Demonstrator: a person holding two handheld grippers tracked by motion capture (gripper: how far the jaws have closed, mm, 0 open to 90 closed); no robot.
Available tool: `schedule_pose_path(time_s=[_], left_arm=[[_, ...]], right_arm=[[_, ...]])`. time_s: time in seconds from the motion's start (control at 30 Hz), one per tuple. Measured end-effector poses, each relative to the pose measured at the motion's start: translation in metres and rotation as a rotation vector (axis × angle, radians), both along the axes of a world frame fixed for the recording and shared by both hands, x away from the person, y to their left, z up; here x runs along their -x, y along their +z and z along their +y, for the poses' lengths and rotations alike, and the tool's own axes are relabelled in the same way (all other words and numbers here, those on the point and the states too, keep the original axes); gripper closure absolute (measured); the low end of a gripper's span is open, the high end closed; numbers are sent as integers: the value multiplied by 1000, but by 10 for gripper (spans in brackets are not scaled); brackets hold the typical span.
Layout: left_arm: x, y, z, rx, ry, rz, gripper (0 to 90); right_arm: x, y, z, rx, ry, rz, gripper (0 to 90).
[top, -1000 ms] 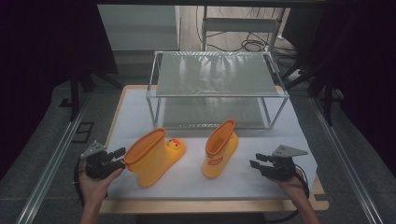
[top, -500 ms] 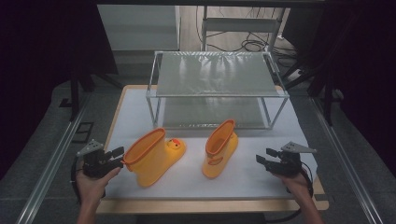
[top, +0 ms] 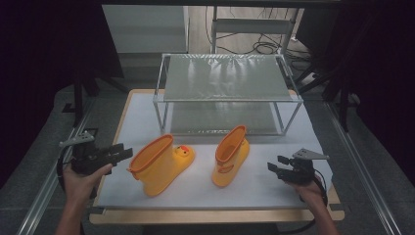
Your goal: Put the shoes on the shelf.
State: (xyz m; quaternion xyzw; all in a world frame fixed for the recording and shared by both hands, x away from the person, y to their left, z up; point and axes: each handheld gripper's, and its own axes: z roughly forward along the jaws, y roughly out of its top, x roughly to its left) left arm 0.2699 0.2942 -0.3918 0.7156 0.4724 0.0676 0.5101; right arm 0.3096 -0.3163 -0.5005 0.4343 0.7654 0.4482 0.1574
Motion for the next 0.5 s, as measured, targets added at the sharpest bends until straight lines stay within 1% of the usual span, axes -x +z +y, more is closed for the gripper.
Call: schedule_pose_path(time_s=[0.03, 0.07, 0.1, 0.13, 0.17, 0.2, 0.27, 0.33, 0.43, 0.47, 0.5], left_arm=[[0, 0, 0, 0, 0, 0, 460], [-2, 10, -2, 5, -22, -5, 460], [-2, 10, -2, 5, -22, -5, 461], [-3, 21, -5, 5, -43, -7, 462], [-4, 26, -6, 7, -49, -8, 463], [-4, 26, -6, 7, -49, -8, 465], [-7, 37, -12, 13, -72, -6, 466], [-10, 48, -19, 16, -103, 1, 466], [-15, 64, -35, -1, -147, 7, 466], [-19, 73, -46, 1, -176, 9, 466], [-19, 73, -46, 1, -176, 9, 467]], right_arm=[[0, 0, 0, 0, 0, 0, 412], [0, -1, 1, 7, 1, 3, 412], [0, -1, 2, 11, 1, 3, 412], [-1, -1, 2, 13, 0, 5, 412], [-1, -1, 2, 14, -1, 6, 412], [-1, -1, 2, 14, -1, 6, 412], [-1, -2, 2, 14, -10, 13, 413], [-2, -2, 2, 15, -12, 16, 413], [-3, -3, 3, 23, -18, 23, 413], [-3, -3, 3, 23, -19, 24, 413], [-3, -3, 3, 23, -19, 24, 413]])
